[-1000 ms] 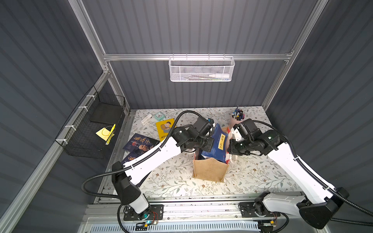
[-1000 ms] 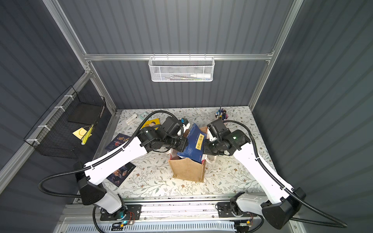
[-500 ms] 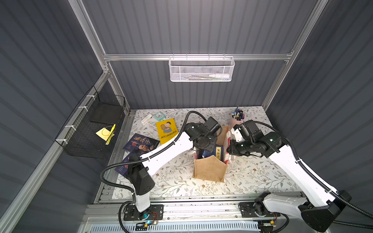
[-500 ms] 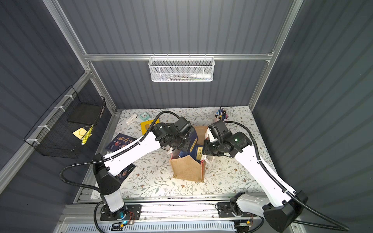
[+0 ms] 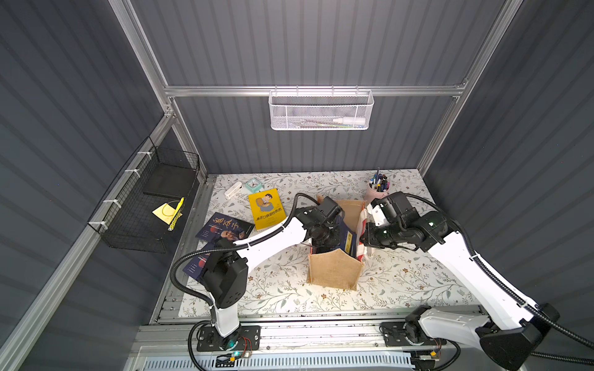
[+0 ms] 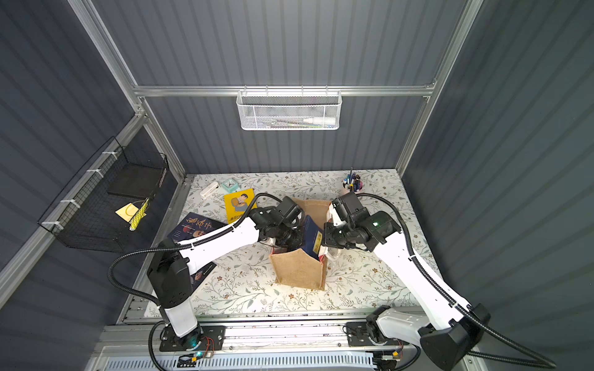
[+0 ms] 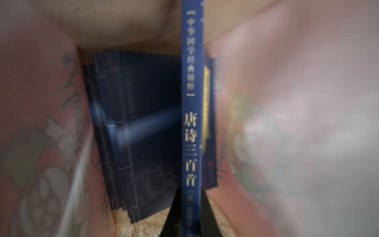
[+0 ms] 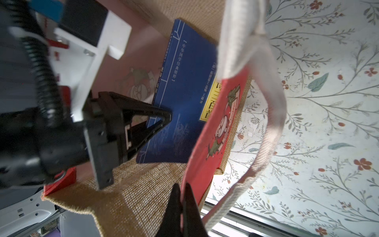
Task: Put the books into the canvas bag
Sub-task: Place the book in the canvas bag, then pick up the book from the center of the board.
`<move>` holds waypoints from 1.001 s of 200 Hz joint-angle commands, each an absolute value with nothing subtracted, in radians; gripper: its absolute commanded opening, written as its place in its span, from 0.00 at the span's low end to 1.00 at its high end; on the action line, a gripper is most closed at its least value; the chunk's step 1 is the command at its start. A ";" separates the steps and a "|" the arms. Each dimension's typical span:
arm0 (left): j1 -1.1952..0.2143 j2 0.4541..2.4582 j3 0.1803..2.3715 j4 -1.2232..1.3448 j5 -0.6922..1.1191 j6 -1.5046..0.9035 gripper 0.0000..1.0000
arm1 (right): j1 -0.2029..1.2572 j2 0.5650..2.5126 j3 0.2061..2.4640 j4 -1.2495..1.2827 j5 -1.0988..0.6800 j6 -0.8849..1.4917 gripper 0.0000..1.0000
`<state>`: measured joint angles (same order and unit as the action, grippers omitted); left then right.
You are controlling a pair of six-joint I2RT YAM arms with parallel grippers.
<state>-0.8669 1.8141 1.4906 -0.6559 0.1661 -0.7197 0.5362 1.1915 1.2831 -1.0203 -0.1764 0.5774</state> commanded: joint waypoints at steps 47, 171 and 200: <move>-0.821 1.766 1.535 -0.712 0.147 -0.690 0.46 | 0.444 1.203 1.338 -1.082 -0.148 0.506 0.05; -0.770 1.501 1.706 -0.795 -0.040 -0.451 0.69 | 0.211 1.249 1.595 -1.225 -0.135 0.397 0.35; -0.715 1.451 1.695 -0.846 -0.147 -0.407 0.77 | 0.343 1.260 1.712 -1.248 -0.005 0.433 0.40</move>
<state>-0.7544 1.4963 1.6894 -0.7639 -0.0246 -0.4816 0.2382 1.2602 1.6264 -1.1976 -0.1238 0.4095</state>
